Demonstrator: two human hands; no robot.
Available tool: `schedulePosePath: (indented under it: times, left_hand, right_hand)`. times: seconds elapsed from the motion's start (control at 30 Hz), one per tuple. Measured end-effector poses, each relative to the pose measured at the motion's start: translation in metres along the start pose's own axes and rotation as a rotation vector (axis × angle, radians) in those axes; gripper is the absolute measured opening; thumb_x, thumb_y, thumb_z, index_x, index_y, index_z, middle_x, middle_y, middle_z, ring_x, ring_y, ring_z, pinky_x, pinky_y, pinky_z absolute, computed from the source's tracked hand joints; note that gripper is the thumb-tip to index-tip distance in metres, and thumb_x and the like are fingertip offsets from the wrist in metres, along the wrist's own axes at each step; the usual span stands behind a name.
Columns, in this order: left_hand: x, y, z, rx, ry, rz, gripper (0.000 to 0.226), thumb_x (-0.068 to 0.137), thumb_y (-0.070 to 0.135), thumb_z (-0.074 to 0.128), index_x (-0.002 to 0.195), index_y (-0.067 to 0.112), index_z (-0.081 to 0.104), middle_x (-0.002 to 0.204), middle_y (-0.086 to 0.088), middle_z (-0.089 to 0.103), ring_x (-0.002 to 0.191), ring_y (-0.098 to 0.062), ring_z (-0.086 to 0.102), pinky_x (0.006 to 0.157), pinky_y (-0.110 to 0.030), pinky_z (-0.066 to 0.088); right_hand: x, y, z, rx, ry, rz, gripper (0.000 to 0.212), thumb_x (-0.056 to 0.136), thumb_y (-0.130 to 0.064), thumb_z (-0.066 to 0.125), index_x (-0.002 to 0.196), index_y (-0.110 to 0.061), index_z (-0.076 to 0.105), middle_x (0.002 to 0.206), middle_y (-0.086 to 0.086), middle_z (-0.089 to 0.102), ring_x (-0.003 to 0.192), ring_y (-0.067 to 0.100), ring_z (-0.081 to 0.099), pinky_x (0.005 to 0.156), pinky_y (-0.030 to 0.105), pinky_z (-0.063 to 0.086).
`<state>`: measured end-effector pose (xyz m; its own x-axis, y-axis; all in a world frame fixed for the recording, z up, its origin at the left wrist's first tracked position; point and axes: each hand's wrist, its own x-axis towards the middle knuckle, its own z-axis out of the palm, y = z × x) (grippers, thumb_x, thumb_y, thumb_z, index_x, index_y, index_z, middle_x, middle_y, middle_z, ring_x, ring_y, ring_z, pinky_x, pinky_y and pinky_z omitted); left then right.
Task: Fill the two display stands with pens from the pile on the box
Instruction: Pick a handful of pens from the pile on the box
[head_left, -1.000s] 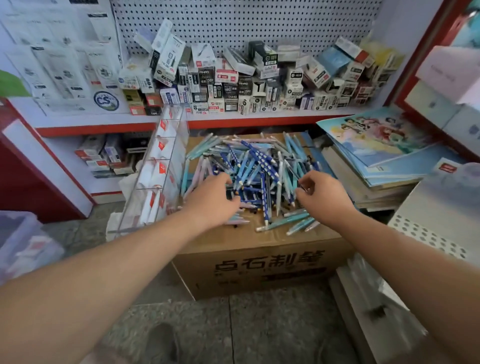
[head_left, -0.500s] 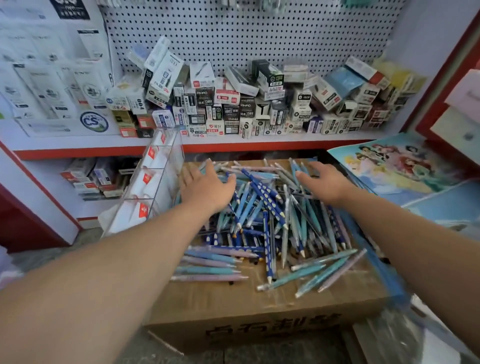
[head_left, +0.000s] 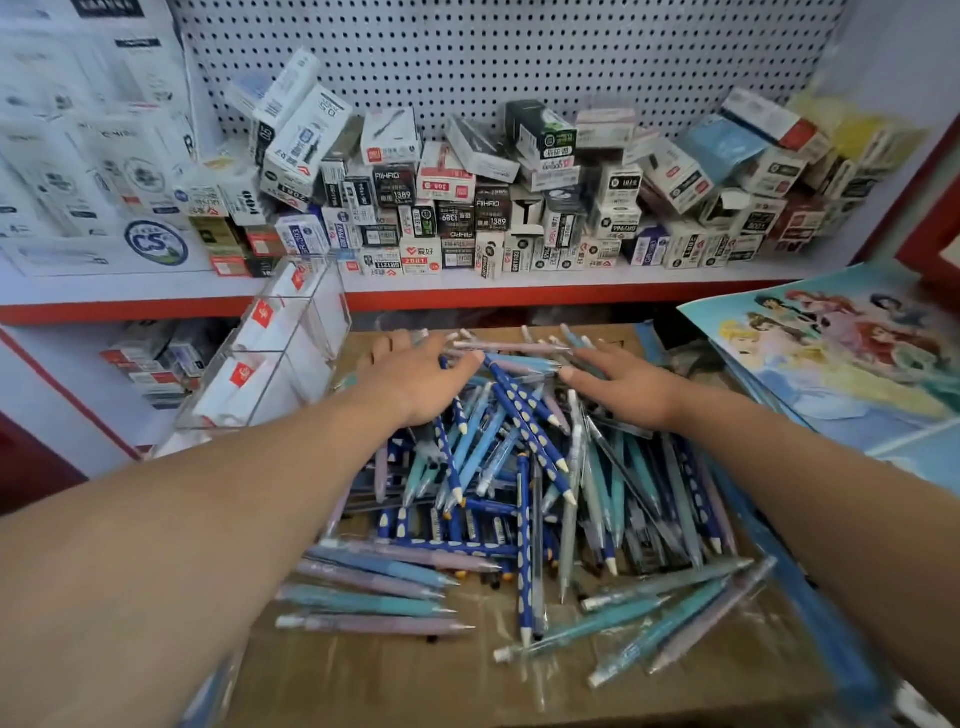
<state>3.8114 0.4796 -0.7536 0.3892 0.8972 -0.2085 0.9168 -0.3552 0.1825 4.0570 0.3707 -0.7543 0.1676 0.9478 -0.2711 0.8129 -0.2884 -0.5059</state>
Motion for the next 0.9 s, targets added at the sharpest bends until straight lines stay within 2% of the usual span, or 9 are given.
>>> schedulePosePath:
  times: [0.17, 0.23, 0.37, 0.47, 0.57, 0.67, 0.8, 0.87, 0.9]
  left_hand:
    - [0.0, 0.0, -0.005, -0.023, 0.032, 0.0, 0.078, 0.095, 0.078, 0.018, 0.159, 0.035, 0.023, 0.165, -0.014, 0.021, 0.153, -0.037, 0.017, 0.119, -0.058, 0.024]
    - [0.004, -0.002, -0.007, 0.0, 0.062, 0.0, 0.081, 0.094, 0.078, 0.018, 0.158, 0.03, 0.024, 0.163, -0.015, 0.024, 0.151, -0.039, 0.02, 0.119, -0.058, 0.026]
    - [0.019, -0.004, -0.008, 0.043, -0.02, 0.013, 0.089, 0.09, 0.084, 0.012, 0.163, 0.034, 0.006, 0.172, -0.009, -0.001, 0.158, -0.033, -0.002, 0.126, -0.055, 0.002]
    - [0.031, -0.003, -0.007, 0.048, -0.1, 0.078, 0.088, 0.089, 0.086, 0.009, 0.162, 0.039, -0.004, 0.17, -0.002, -0.014, 0.157, -0.027, -0.012, 0.125, -0.051, -0.008]
    - [0.046, -0.001, -0.01, 0.077, -0.13, 0.139, 0.084, 0.089, 0.086, 0.01, 0.16, 0.045, -0.006, 0.17, 0.002, -0.014, 0.158, -0.028, -0.009, 0.124, -0.058, -0.007]
    - [0.053, 0.003, -0.012, 0.075, -0.177, 0.141, 0.083, 0.086, 0.089, 0.008, 0.159, 0.051, -0.001, 0.171, 0.009, -0.008, 0.158, -0.03, -0.006, 0.121, -0.068, -0.006]
    - [0.052, 0.004, -0.004, 0.032, -0.164, 0.21, 0.072, 0.094, 0.08, 0.009, 0.159, 0.049, 0.014, 0.171, 0.011, 0.008, 0.157, -0.03, -0.001, 0.123, -0.064, 0.004]
    - [0.048, 0.003, -0.003, 0.01, -0.139, 0.236, 0.066, 0.098, 0.074, 0.011, 0.159, 0.047, 0.018, 0.17, 0.013, 0.013, 0.156, -0.028, 0.004, 0.123, -0.061, 0.009]
    - [0.045, 0.002, -0.002, 0.003, -0.131, 0.243, 0.065, 0.1, 0.072, 0.012, 0.159, 0.046, 0.021, 0.169, 0.013, 0.016, 0.155, -0.027, 0.005, 0.123, -0.06, 0.01]
  right_hand:
    - [-0.014, -0.006, -0.004, 0.126, -0.017, -0.063, 0.062, 0.1, -0.06, 0.045, 0.156, -0.034, 0.037, 0.161, -0.002, 0.037, 0.134, 0.02, 0.048, 0.109, 0.034, 0.033]
    - [-0.014, -0.004, -0.007, 0.13, 0.025, -0.081, 0.057, 0.097, -0.06, 0.051, 0.147, -0.034, 0.048, 0.152, -0.002, 0.047, 0.123, 0.016, 0.053, 0.105, 0.035, 0.039]
    - [0.003, 0.001, -0.011, 0.161, 0.125, -0.118, 0.043, 0.093, -0.06, 0.059, 0.129, -0.039, 0.056, 0.14, -0.001, 0.051, 0.129, 0.021, 0.051, 0.109, 0.04, 0.041]
    - [0.022, -0.009, -0.011, 0.117, 0.07, -0.112, 0.066, 0.096, -0.064, 0.051, 0.151, -0.028, 0.045, 0.154, 0.003, 0.044, 0.138, 0.022, 0.043, 0.11, 0.037, 0.035]
    - [0.04, -0.019, -0.014, 0.116, 0.01, -0.08, 0.075, 0.098, -0.065, 0.045, 0.16, -0.026, 0.029, 0.166, 0.002, 0.029, 0.15, 0.023, 0.03, 0.119, 0.04, 0.023]
    - [0.049, -0.031, -0.016, 0.075, -0.045, -0.086, 0.078, 0.095, -0.072, 0.04, 0.161, -0.032, 0.026, 0.168, -0.002, 0.023, 0.154, 0.021, 0.021, 0.122, 0.042, 0.016]
    - [0.052, -0.04, -0.007, -0.014, -0.076, -0.166, 0.086, 0.088, -0.085, 0.033, 0.157, -0.034, 0.034, 0.165, -0.008, 0.026, 0.153, 0.016, 0.023, 0.121, 0.033, 0.013]
    - [0.049, -0.038, -0.002, -0.08, -0.097, -0.216, 0.099, 0.075, -0.098, 0.027, 0.156, -0.042, 0.034, 0.165, -0.01, 0.028, 0.152, 0.016, 0.026, 0.124, 0.044, 0.017]
    - [0.047, -0.037, -0.001, -0.092, -0.101, -0.23, 0.093, 0.079, -0.095, 0.029, 0.156, -0.043, 0.034, 0.165, -0.011, 0.029, 0.152, 0.016, 0.027, 0.123, 0.046, 0.019]
